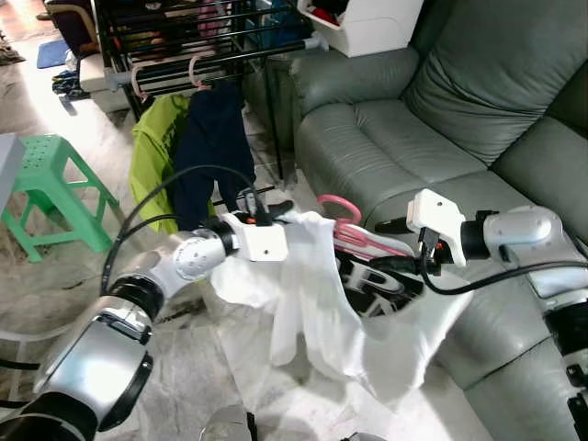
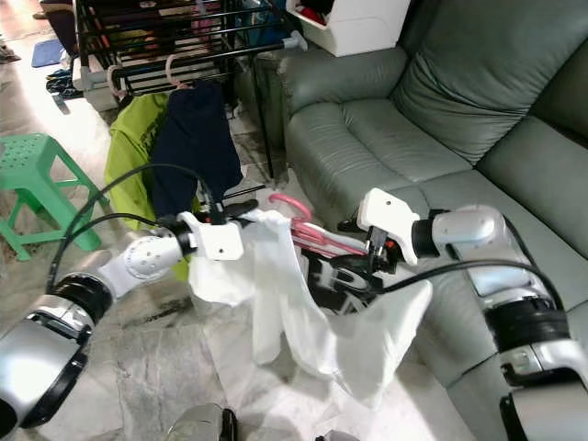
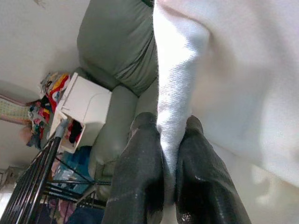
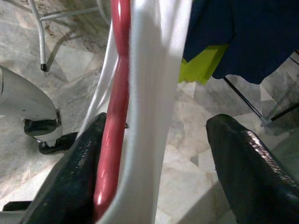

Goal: Hang hanger

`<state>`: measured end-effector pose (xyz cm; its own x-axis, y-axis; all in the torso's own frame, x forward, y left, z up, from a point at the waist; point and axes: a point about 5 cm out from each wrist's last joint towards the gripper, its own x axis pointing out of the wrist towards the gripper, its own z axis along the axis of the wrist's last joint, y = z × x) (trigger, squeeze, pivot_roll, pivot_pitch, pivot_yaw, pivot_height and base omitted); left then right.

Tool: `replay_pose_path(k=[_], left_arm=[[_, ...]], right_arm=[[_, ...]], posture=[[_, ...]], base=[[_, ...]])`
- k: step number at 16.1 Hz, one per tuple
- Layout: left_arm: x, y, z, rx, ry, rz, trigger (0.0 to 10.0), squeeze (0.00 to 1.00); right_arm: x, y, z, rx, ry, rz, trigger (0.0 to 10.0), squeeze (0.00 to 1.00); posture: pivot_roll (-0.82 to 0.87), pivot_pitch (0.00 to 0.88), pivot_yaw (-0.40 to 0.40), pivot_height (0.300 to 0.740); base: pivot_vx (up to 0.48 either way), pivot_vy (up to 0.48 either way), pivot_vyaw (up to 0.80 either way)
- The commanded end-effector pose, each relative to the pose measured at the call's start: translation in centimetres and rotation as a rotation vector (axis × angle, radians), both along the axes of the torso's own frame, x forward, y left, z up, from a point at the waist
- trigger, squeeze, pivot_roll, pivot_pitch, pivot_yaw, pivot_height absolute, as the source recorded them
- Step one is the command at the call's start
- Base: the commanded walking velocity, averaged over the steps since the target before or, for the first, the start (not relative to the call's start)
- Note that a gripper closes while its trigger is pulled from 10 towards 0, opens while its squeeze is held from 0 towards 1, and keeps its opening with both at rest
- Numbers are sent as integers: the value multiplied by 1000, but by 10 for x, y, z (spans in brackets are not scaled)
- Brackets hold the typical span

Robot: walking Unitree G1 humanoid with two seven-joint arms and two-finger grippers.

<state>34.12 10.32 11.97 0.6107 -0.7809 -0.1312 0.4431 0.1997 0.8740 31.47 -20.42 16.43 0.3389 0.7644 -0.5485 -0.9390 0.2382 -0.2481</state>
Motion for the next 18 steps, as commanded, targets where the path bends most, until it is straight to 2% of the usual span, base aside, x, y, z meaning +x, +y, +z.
replay_pose_path(k=[1, 2, 3, 4, 8, 16, 18], left_arm=[[4, -6, 12, -16, -36, -20, 0, 0], [4, -6, 12, -15, -34, -19, 0, 0], [4, -6, 11, -15, -30, -14, 0, 0], [5, -6, 10, -14, -30, -12, 0, 0], [5, -4, 10, -8, -27, -5, 0, 0], [6, -3, 5, 19, -13, 12, 0, 0], [6, -2, 5, 21, -9, 18, 0, 0]], right_arm=[[2, 5, 9, -20, -35, 45, 10000, 1000], [2, 5, 8, -27, -38, 51, 10000, 969], [2, 5, 9, -26, -27, 57, 2078, 110], [0, 3, 8, -38, -3, 63, 0, 0], [-3, -3, 4, -93, 18, 66, 0, 0], [6, -6, 2, -106, -26, -9, 0, 0], [7, -4, 1, -76, -22, -20, 0, 0]], posture=[[-70, 0, 12, 740], [-72, 0, 12, 740], [-75, 0, 11, 740], [-75, 0, 11, 740], [-73, 0, 9, 740], [-72, 0, 13, 740], [-72, 0, 13, 740]], base=[[0, 0, 0], [0, 0, 0], [0, 0, 0], [0, 0, 0], [0, 0, 0], [0, 0, 0], [0, 0, 0]])
